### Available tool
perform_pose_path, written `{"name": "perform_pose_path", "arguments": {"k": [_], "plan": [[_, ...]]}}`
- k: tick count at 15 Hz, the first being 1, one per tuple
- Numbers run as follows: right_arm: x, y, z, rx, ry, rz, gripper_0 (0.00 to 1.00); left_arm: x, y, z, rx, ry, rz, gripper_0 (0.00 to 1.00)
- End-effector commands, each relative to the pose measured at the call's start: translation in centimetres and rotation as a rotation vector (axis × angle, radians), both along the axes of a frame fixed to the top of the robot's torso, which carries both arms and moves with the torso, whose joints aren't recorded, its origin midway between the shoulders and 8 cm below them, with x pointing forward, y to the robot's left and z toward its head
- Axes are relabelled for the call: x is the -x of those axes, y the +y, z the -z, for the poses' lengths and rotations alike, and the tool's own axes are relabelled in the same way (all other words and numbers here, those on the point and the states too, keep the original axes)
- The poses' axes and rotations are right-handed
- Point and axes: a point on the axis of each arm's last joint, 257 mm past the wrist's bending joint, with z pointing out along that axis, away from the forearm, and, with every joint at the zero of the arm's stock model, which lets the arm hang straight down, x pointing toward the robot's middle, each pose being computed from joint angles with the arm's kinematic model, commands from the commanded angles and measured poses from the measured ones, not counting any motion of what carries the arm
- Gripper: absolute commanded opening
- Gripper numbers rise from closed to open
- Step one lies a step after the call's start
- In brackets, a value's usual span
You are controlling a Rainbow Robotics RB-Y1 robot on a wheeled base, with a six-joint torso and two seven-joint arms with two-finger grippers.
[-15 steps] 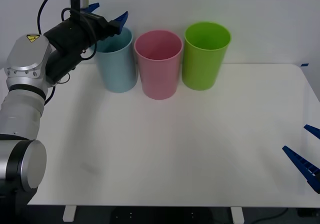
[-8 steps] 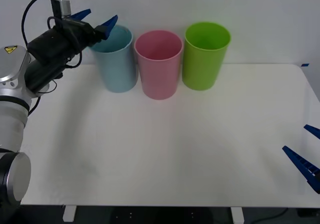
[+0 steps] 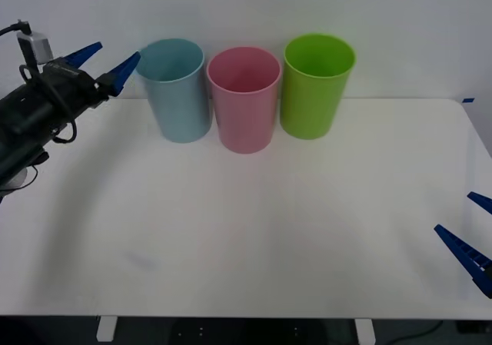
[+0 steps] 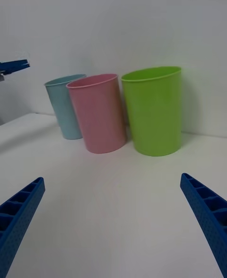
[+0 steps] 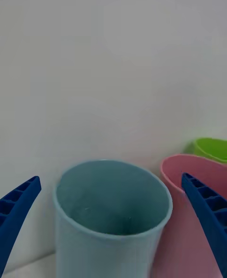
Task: Grasp the object on the table and drop it into the matching bin: aluminum can to the light blue bin, PET bottle to the pink bin.
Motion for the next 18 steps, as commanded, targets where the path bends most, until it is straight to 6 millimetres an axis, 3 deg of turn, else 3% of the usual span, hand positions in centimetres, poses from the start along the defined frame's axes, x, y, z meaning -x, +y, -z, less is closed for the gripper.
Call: {"name": "perform_pose_path", "arguments": {"k": [1, 4, 9, 15, 18], "plan": [[0.0, 0.0, 0.0, 0.000, 0.000, 0.000, 1.00, 3.1, 2.8, 1.1, 0.003, 0.016, 0.006, 1.00], [0.0, 0.0, 0.0, 0.000, 0.000, 0.000, 1.00, 7.6, 6.6, 2.7, -0.017, 0.031, 0.019, 1.00], [0.0, 0.0, 0.0, 0.000, 0.000, 0.000, 1.00, 14.8, 10.7, 4.4, -0.063, 0.033, 0.033, 1.00], [0.0, 0.0, 0.0, 0.000, 0.000, 0.000, 1.00, 22.6, 13.0, 4.8, -0.147, 0.032, 0.031, 1.00], [0.0, 0.0, 0.0, 0.000, 0.000, 0.000, 1.00, 25.2, 14.1, 5.7, -0.166, 0.056, 0.019, 1.00]]}}
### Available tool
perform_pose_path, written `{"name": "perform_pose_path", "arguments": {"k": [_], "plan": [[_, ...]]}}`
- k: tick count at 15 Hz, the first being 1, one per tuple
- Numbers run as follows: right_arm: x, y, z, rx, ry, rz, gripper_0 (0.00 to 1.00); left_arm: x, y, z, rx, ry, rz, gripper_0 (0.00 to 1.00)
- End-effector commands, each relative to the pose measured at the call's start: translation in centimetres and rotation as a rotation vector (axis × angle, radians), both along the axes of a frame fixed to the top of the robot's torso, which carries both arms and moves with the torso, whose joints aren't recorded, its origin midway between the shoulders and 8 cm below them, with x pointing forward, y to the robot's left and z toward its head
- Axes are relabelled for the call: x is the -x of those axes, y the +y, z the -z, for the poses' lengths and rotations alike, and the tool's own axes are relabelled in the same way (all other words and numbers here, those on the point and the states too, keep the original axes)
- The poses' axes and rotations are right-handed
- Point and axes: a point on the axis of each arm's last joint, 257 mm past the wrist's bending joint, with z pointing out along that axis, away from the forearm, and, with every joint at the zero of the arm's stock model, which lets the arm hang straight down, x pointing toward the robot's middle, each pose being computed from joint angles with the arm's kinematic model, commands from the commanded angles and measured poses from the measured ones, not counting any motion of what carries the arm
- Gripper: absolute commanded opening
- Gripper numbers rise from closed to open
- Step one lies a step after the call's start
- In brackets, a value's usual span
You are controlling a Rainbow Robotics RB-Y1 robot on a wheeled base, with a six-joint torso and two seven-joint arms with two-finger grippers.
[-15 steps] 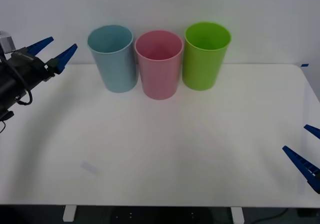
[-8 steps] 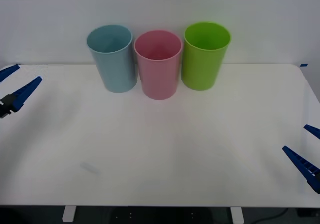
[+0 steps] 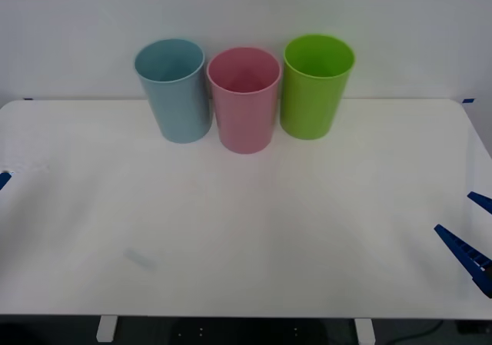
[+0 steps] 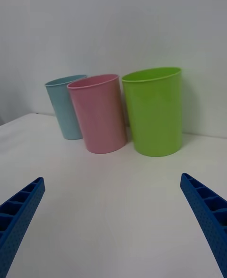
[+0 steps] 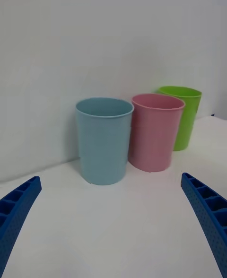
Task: Grasp the object on the table and drop it into the matching bin: aluminum can to the light blue bin, PET bottle to the pink bin.
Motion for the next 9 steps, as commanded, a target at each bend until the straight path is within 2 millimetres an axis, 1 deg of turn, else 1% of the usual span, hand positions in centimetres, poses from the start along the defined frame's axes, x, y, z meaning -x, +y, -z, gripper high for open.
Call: {"name": "perform_pose_path", "arguments": {"k": [1, 4, 9], "plan": [[0.0, 0.0, 0.0, 0.000, 0.000, 0.000, 1.00, 2.0, 0.7, 0.9, -0.008, 0.021, -0.015, 1.00], [0.0, 0.0, 0.0, 0.000, 0.000, 0.000, 1.00, 3.3, 1.2, 1.6, -0.003, 0.038, -0.028, 1.00], [0.0, 0.0, 0.0, 0.000, 0.000, 0.000, 1.00, 3.4, 1.0, 2.1, 0.001, 0.046, -0.028, 1.00]]}}
